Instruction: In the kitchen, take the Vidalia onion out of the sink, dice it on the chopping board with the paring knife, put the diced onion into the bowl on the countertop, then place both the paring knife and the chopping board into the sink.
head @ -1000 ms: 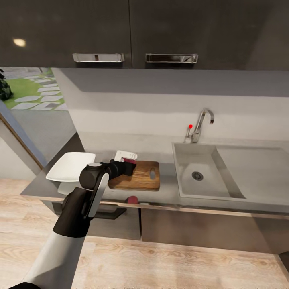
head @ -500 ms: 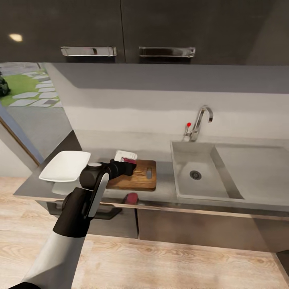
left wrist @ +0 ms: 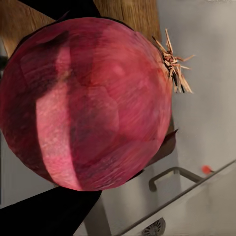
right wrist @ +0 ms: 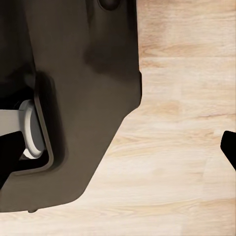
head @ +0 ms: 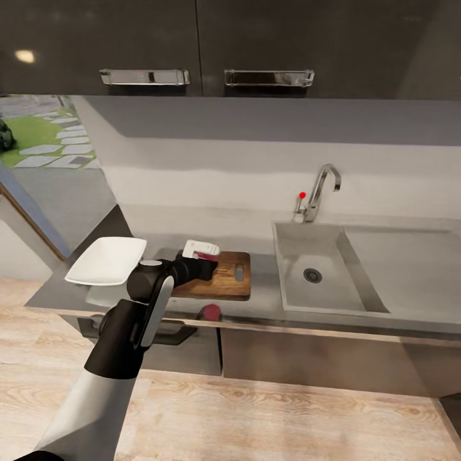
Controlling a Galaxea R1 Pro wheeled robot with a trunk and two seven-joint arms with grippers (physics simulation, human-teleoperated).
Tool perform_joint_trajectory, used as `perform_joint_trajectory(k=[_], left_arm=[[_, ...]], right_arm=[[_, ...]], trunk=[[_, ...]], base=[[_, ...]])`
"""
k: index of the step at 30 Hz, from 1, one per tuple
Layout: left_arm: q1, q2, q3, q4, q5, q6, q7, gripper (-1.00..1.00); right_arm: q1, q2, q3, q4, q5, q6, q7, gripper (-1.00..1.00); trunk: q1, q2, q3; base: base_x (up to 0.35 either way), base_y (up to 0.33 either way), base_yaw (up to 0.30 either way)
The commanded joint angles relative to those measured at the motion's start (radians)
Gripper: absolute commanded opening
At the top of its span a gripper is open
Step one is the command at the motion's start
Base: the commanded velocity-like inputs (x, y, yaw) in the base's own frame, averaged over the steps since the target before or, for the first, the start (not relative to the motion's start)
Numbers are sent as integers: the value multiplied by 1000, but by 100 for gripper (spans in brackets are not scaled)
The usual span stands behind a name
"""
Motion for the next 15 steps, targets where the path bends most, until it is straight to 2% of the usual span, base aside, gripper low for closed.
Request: perform_joint_trajectory(k=[1,15], left_arm=[[3,0,0,0,6,5,3,-100],[10,0,0,0,6,5,3,-100]], right_arm=[[1,1,-6,-2,10,-2,0,100],[1,2,-6,-2,10,-2,0,100]], trunk=[[1,-2,-2],[1,-2,-2]], base=[[-21,14,0],[-3,2,0]])
